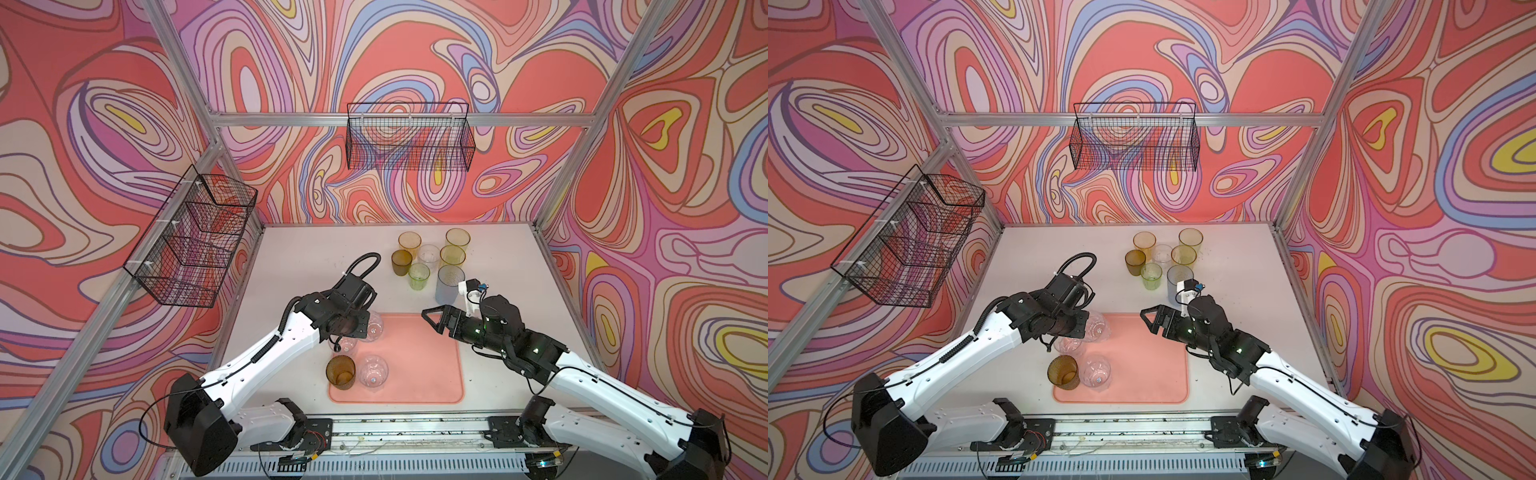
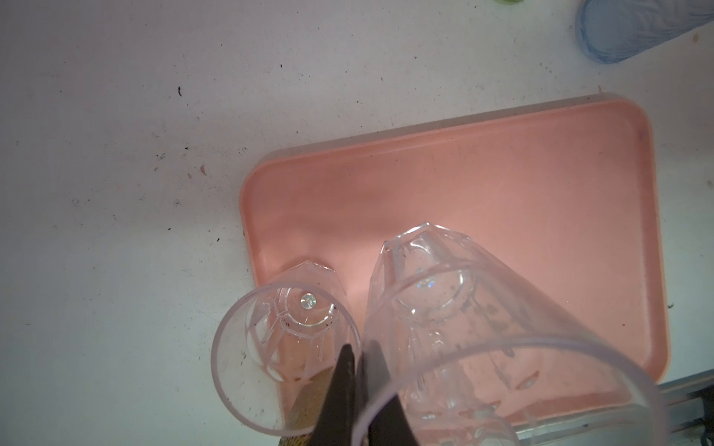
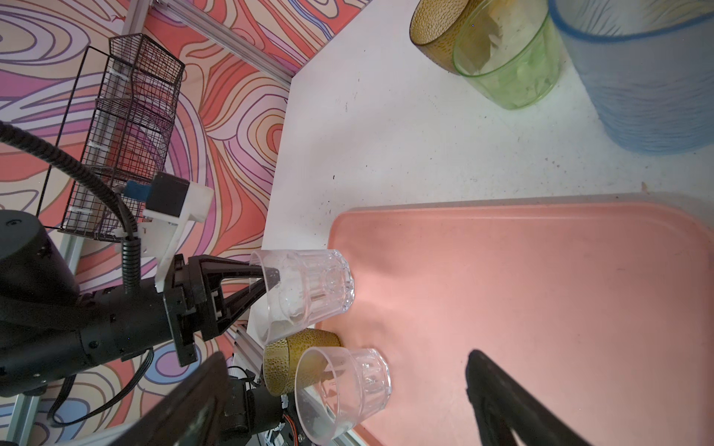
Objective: Place the glasses into the tray
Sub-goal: 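Lower the clear glass onto the tray beside the other clear glasses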
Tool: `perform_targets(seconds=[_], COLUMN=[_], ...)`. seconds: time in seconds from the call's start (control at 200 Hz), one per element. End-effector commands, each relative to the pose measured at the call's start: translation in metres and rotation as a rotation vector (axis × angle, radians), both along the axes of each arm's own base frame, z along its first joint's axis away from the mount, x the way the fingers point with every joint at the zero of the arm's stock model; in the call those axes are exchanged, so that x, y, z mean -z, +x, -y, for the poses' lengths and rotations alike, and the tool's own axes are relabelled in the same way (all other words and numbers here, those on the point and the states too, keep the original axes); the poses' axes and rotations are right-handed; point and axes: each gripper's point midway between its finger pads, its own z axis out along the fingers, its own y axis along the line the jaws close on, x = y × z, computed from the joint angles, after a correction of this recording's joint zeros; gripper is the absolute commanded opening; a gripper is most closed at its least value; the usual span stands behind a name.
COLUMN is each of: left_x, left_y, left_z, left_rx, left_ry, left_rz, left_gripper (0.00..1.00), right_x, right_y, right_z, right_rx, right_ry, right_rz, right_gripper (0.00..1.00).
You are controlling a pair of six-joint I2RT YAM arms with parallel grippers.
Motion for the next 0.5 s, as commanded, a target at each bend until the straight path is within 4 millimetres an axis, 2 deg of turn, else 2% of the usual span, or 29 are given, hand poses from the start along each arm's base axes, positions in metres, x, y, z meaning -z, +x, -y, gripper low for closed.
perform_targets(seconds=[0.0,0.496], left_x=[0.006,0.023], left_y=[0.001,-0.002], left_z=[-0.001,0.0], left_rx=[0.003,0.011], left_ry=[0.031,0.061], left_rz=[0.001,-0.027], left_gripper=[0.0,0.0], right_x=[0.009,0.014], right_y=[0.002,0.001], right_z=[0.002,0.003], right_rx=[0.009,0.015], right_ry=[-0.018,-0.021], right_rz=[-0.014,-0.026], right_gripper=[0.98,0.98])
